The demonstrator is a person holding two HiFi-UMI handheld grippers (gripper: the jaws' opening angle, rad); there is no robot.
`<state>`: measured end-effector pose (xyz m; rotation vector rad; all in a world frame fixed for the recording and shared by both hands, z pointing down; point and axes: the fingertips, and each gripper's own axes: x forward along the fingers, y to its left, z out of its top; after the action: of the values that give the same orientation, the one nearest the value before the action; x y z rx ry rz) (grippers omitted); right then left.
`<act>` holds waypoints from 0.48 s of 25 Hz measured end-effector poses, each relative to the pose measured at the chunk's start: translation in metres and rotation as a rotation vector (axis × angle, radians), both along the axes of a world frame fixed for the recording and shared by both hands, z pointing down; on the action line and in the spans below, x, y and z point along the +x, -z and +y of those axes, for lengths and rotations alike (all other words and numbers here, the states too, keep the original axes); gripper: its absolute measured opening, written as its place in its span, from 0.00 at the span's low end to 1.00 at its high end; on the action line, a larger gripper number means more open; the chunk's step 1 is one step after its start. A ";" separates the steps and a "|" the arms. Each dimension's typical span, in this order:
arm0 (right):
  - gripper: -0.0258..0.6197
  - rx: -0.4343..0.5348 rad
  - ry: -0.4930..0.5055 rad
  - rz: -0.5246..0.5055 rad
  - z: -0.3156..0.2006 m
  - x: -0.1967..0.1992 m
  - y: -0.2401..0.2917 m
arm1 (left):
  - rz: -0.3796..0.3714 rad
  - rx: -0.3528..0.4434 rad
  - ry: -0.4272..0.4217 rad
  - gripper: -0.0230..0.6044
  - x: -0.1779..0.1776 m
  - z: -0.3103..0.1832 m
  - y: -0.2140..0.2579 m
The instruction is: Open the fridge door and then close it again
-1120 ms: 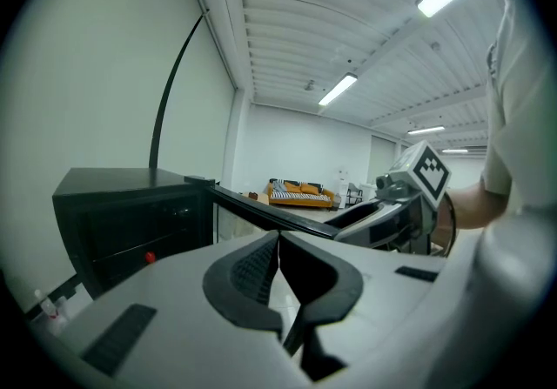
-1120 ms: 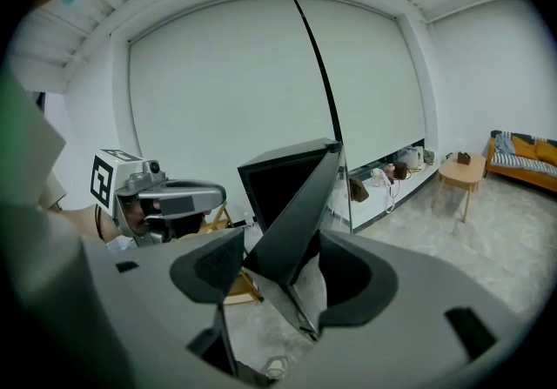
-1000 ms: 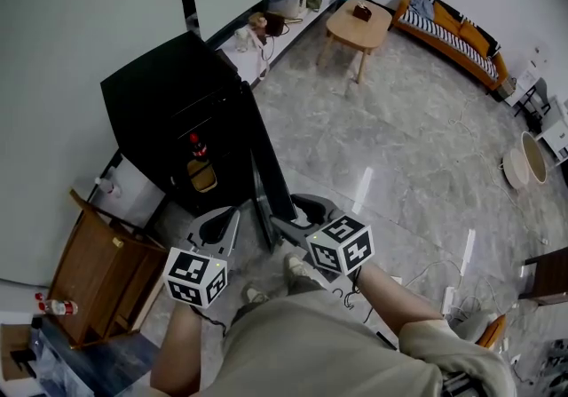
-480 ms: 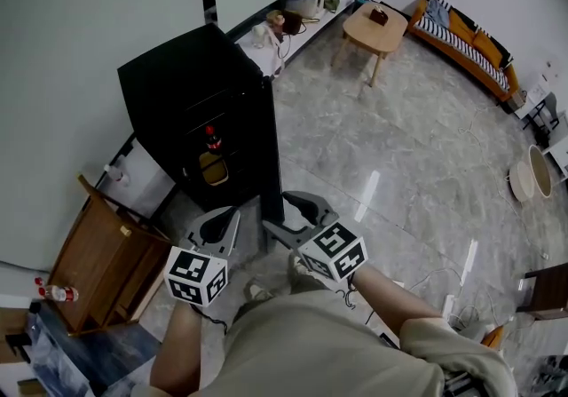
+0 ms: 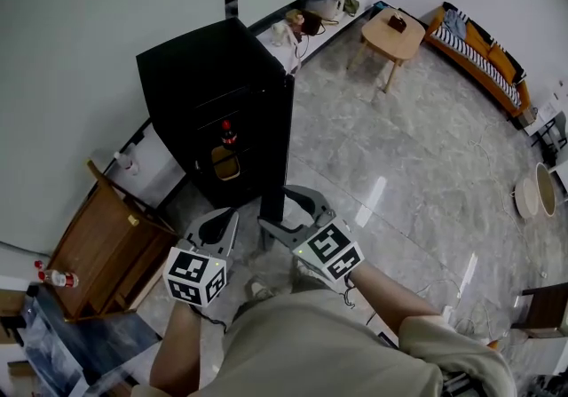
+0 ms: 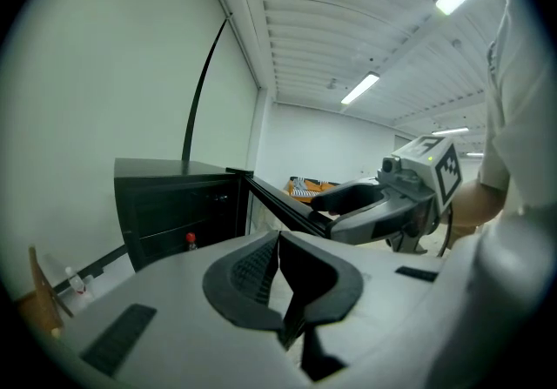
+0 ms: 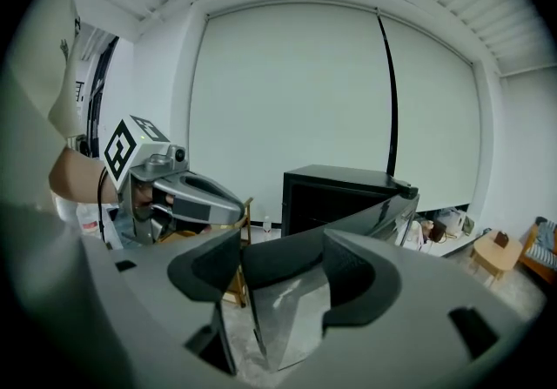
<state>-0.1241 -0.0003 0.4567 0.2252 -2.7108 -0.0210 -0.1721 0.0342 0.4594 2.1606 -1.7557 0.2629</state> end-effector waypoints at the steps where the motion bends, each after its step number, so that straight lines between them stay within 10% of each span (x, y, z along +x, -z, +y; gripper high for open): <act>1: 0.46 0.000 0.005 -0.001 0.001 -0.003 0.000 | 0.001 -0.002 0.007 0.05 -0.003 0.001 -0.001; 12: 0.45 0.004 0.085 0.014 0.008 -0.040 -0.001 | 0.002 -0.003 0.083 0.05 -0.039 0.015 -0.003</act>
<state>-0.1640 0.0081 0.4577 0.1099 -2.7050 -0.0531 -0.2108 0.0487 0.4622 2.0791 -1.8374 0.2422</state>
